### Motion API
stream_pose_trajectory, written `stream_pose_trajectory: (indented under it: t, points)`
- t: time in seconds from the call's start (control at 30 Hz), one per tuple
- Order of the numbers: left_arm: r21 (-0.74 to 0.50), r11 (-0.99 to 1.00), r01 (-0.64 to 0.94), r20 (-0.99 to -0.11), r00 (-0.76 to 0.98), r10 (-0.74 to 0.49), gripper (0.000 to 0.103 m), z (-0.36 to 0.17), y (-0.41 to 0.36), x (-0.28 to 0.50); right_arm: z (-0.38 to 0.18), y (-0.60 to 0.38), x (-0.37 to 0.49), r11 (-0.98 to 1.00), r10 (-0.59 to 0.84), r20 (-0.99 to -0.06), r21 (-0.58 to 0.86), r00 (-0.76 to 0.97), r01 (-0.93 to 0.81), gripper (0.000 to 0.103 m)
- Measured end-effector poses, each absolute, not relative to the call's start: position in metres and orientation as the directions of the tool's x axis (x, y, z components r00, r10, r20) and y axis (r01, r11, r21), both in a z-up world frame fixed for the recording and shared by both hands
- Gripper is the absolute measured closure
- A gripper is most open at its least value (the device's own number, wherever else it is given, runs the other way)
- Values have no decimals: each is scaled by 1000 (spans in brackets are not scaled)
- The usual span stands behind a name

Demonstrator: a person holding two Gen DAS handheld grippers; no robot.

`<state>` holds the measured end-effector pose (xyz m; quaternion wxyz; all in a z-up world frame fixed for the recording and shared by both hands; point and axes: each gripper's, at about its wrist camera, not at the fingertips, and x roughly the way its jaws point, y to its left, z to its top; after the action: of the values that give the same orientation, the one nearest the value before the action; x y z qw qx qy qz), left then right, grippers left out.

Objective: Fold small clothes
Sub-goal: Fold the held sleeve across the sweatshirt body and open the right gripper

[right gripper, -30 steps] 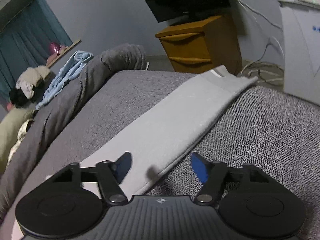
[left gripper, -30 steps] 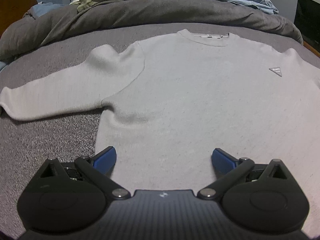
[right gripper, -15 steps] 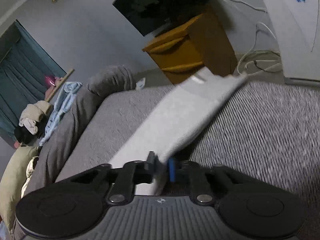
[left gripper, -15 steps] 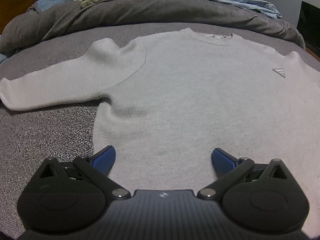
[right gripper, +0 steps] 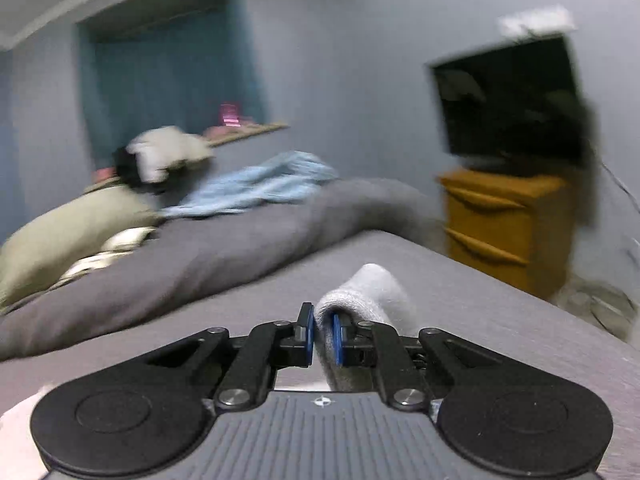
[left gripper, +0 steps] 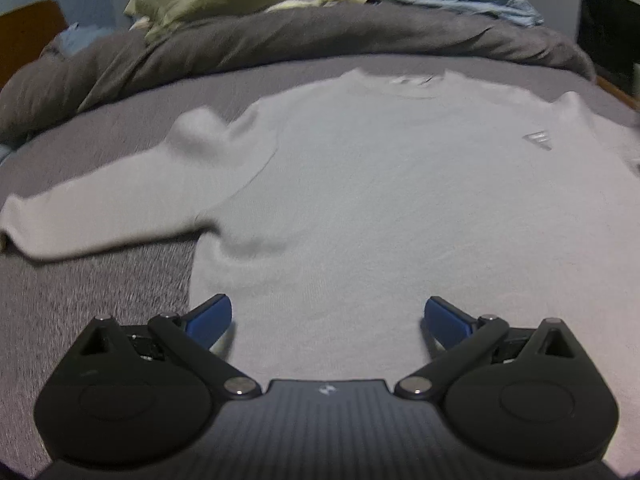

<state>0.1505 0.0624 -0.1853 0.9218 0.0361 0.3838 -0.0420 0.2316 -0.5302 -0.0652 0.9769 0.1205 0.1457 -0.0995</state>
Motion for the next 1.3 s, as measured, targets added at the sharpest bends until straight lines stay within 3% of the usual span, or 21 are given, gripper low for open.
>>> stream_pose_trajectory:
  t: [0.23,0.5,0.7,0.73,0.8,0.83,1.1,1.17,1.23,1.3]
  points:
    - [22,988,150,-656,748,-98,0,-167,63,137,-29,-387,242,990,100,-260,126,960,-69,92]
    - [-8,991,131,-657,747,-105,0,-169,80,137,-66,-229,242,928,367,-401,93,839,-361,92]
    - [-30,993,118,-662,742,-108,0,-170,80,146,-109,-158,208,847,455,-519,1,724,-532,90]
    - [-36,992,119,-660,743,-113,0,-170,78,148,-110,-156,204,840,461,-525,-1,715,-542,88]
    - [-56,990,127,-655,744,-133,0,-166,71,152,-106,-163,198,843,465,-521,12,716,-538,70]
    - [-70,988,135,-651,745,-148,0,-163,66,155,-104,-173,202,853,455,-518,19,724,-522,67]
    - [-48,947,319,-588,757,-284,4,-145,-19,185,-90,-278,210,946,319,-496,121,807,-299,53]
    - [-40,925,377,-586,741,-328,11,-143,-45,192,-90,-303,206,958,288,-498,139,818,-252,53]
    - [2,905,426,-594,728,-341,31,-144,-73,201,-91,-328,208,963,269,-506,155,819,-221,53]
    - [66,899,432,-610,731,-306,40,-147,-95,212,-95,-348,202,966,255,-521,177,815,-189,53]
